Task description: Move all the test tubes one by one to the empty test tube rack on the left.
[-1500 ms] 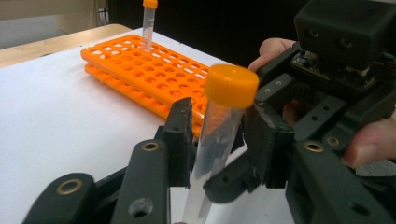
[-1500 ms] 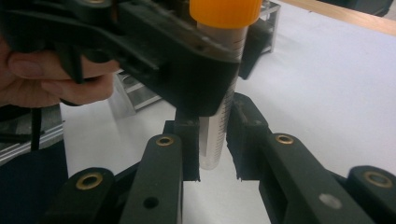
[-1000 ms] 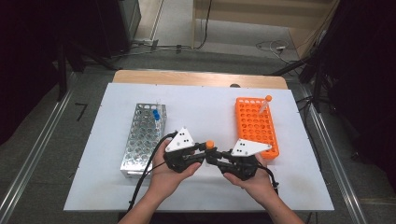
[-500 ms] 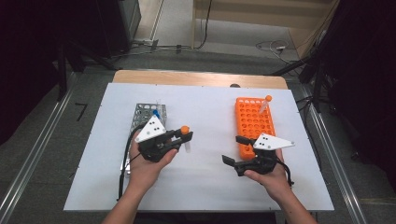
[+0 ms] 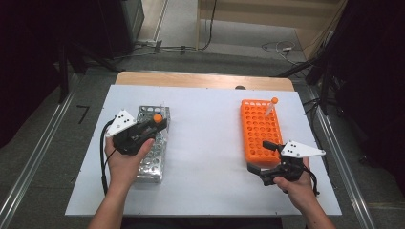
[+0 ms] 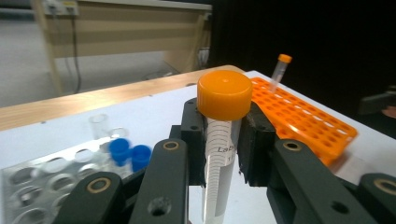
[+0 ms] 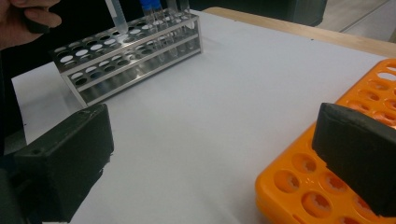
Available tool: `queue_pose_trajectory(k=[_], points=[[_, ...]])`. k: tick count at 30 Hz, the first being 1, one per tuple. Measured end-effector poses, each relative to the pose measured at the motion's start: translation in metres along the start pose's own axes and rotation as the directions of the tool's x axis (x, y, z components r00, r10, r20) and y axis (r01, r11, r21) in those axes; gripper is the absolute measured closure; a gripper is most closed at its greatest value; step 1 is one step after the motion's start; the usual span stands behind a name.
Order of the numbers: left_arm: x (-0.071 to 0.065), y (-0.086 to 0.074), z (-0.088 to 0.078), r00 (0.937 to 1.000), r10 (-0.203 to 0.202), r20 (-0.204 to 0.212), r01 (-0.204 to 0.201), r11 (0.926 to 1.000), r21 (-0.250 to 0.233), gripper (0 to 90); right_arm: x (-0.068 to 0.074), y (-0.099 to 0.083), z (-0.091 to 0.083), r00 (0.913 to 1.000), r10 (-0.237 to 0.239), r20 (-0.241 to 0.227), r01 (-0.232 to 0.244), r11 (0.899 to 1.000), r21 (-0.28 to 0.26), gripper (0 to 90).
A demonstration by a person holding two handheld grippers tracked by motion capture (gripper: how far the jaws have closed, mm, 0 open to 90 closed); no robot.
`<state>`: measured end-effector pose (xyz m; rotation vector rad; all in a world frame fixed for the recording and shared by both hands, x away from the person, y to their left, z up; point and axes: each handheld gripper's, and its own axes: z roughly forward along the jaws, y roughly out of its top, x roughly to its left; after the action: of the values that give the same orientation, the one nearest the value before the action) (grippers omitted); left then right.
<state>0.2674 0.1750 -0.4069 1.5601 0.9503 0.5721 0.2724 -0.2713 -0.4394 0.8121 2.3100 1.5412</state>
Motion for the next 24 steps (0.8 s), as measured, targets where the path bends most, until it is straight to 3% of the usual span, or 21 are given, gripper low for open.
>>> queue_pose_trajectory(k=[5,11,15,24], points=[[0.008,-0.004,0.004,0.9980,-0.009,-0.062,0.008,0.9999,-0.011,74.9,-0.005,-0.004,-0.006,0.9998,0.016,0.009,-0.016,1.000,-0.001,0.0],[0.012,-0.007,0.009,0.9905,0.004,-0.137,-0.005,1.0000,-0.008,74.9,-0.008,-0.006,-0.006,0.9997,0.021,0.011,-0.021,1.000,-0.001,0.0],[0.014,-0.010,0.013,0.9873,0.006,-0.158,-0.006,1.0000,0.001,74.8,-0.008,-0.007,-0.005,0.9997,0.020,0.013,-0.020,1.000,0.004,0.0],[0.015,-0.014,0.017,0.9871,0.017,-0.159,-0.014,0.9997,0.021,74.8,-0.010,-0.008,-0.003,0.9995,0.020,0.023,-0.020,1.000,0.007,0.0]])
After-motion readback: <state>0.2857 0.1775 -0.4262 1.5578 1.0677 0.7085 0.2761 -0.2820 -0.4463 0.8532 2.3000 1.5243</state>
